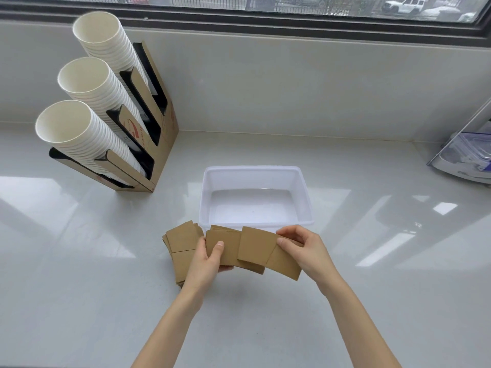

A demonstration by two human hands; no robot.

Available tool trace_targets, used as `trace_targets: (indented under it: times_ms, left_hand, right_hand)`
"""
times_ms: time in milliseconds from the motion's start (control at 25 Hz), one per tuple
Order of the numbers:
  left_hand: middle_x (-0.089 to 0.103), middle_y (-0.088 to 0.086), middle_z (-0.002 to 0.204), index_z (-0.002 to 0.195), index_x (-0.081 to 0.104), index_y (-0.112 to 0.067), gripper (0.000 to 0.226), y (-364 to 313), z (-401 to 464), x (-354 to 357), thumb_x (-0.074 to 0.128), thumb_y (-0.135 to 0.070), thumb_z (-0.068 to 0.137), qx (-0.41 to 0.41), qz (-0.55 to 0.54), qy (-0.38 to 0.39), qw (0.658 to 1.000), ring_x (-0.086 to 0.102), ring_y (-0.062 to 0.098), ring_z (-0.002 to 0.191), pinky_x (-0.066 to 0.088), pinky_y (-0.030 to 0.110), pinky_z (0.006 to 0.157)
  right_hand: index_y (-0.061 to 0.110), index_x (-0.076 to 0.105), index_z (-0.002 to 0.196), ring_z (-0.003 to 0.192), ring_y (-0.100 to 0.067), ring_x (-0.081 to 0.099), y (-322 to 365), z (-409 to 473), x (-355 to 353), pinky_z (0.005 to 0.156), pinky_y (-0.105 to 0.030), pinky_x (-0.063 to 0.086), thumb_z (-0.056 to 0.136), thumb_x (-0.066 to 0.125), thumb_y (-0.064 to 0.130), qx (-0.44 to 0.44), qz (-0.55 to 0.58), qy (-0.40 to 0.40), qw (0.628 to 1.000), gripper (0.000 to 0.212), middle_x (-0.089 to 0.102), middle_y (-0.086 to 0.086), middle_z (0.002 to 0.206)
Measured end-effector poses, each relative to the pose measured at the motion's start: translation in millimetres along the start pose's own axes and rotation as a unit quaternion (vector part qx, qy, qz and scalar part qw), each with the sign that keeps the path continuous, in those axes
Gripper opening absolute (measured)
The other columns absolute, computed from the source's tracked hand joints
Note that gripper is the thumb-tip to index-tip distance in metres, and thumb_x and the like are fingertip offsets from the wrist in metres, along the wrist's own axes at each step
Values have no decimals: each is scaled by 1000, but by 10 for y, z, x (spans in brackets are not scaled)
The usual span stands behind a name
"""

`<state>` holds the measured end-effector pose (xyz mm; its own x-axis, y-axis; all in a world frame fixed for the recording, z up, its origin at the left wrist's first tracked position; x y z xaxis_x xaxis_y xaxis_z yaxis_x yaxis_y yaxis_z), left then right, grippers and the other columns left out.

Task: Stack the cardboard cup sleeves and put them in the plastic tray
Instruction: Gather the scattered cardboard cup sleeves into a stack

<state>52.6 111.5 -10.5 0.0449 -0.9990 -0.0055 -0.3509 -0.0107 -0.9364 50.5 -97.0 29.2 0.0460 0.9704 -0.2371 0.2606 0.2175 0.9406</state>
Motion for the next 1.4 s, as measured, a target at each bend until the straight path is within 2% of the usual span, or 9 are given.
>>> trace_targets:
  times_ms: [120,280,400,600,720,920,1080,1280,1400]
  left_hand:
    - [59,-4,99,106,48,-17,15,6,-33,79,42,-21,93,-11,-18,10,1000,62,11,84,50,9,48]
    - [62,-1,99,103,52,-18,18,25,-72,189,49,-29,89,-11,-35,34,999,63,6,85,54,14,54]
    - [63,-2,98,101,51,-19,13,32,-81,206,53,-20,88,0,-30,34,999,63,6,84,54,14,54]
    - [62,-4,102,109,48,-17,22,50,-86,188,52,-21,88,13,-12,30,999,61,6,90,52,11,54]
    - [61,-4,105,112,47,-18,25,86,-84,211,52,-23,88,15,-13,36,999,60,7,95,53,12,56]
    - [62,-10,101,96,50,-32,15,168,-91,282,57,-23,86,27,48,64,996,59,5,96,51,15,70]
    - [60,-9,101,107,51,-19,25,254,-60,291,59,-16,84,43,160,75,983,55,15,101,42,7,73]
    - [60,8,101,120,42,-11,38,382,-57,355,54,-8,83,54,258,84,961,54,28,90,42,35,81]
    - [56,-1,88,117,44,-12,36,394,-59,362,52,-7,82,83,292,80,949,47,22,84,36,30,75]
  right_hand:
    - [29,61,79,86,-13,60,66,34,174,67,-18,45,82,60,16,-18,-66,3,998,13,66,5,89]
    - [31,59,81,81,-5,58,108,25,391,60,-6,44,82,60,18,-51,-110,27,992,13,62,12,85]
    - [31,58,84,84,4,52,122,9,392,68,3,37,81,61,18,-81,-128,3,988,13,56,10,89]
    - [33,50,106,106,-9,42,-105,-35,216,86,-19,32,83,61,26,-41,-118,-34,992,26,41,9,109]
    - [27,44,123,104,-11,50,-348,-73,192,77,-19,41,85,61,22,33,-44,11,998,42,48,5,111]
    - [29,54,99,95,-17,59,-454,-106,109,73,-17,47,83,61,9,18,-20,-7,1000,27,64,1,103]
    - [34,52,92,89,-9,59,-499,-118,30,65,-7,46,81,61,8,-4,-84,-13,996,30,63,10,95]
    - [34,49,98,86,-9,57,-651,-145,39,64,0,41,80,56,2,0,-120,-14,993,37,60,5,102]
    - [41,45,97,85,-5,55,-694,-169,54,66,-2,41,80,53,0,-10,-132,-4,991,45,60,10,103]
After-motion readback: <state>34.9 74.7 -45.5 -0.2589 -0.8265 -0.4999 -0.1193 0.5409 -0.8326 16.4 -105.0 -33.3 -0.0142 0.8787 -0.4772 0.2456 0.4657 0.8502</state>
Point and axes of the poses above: each hand's wrist, its own z-axis towards the middle knuckle, its own x-axis out of the palm, y = z × x, the point moved 8 cm from there along z, towards the middle knuckle
